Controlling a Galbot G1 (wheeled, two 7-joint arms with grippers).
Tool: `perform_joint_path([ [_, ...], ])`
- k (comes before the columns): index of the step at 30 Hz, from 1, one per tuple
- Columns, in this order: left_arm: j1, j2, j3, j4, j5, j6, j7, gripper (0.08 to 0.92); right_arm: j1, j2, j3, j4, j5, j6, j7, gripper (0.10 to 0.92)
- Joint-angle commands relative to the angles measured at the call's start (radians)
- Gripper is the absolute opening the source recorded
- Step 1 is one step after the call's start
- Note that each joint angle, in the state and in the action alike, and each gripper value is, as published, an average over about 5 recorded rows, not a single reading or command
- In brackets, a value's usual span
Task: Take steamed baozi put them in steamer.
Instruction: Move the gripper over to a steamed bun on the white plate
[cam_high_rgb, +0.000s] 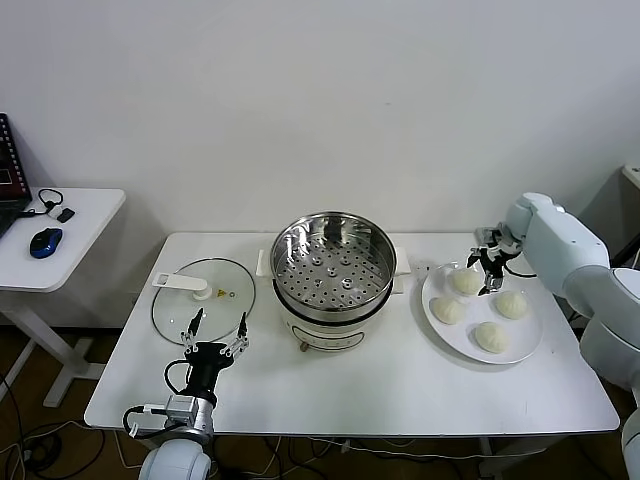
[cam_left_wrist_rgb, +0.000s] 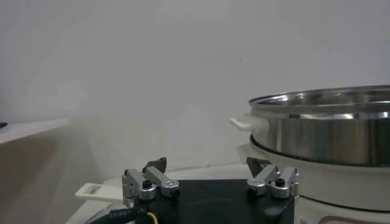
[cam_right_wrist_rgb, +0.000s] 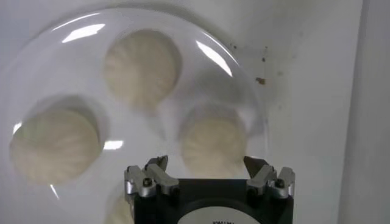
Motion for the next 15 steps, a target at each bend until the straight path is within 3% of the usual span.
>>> perform_joint_path([
  [1, 0.000, 0.002, 0.002, 0.003, -0.004, -0.004, 0.000, 0.823, -0.010, 0.022, 0.053, -0.041, -0.046, 0.009, 0.024, 0.823],
  [15, -0.006, 0.008, 0.000, 0.009, -0.019, -0.010, -0.001, 0.823, -0.021, 0.035, 0.071, -0.055, -0.067, 0.002, 0.042, 0.823],
])
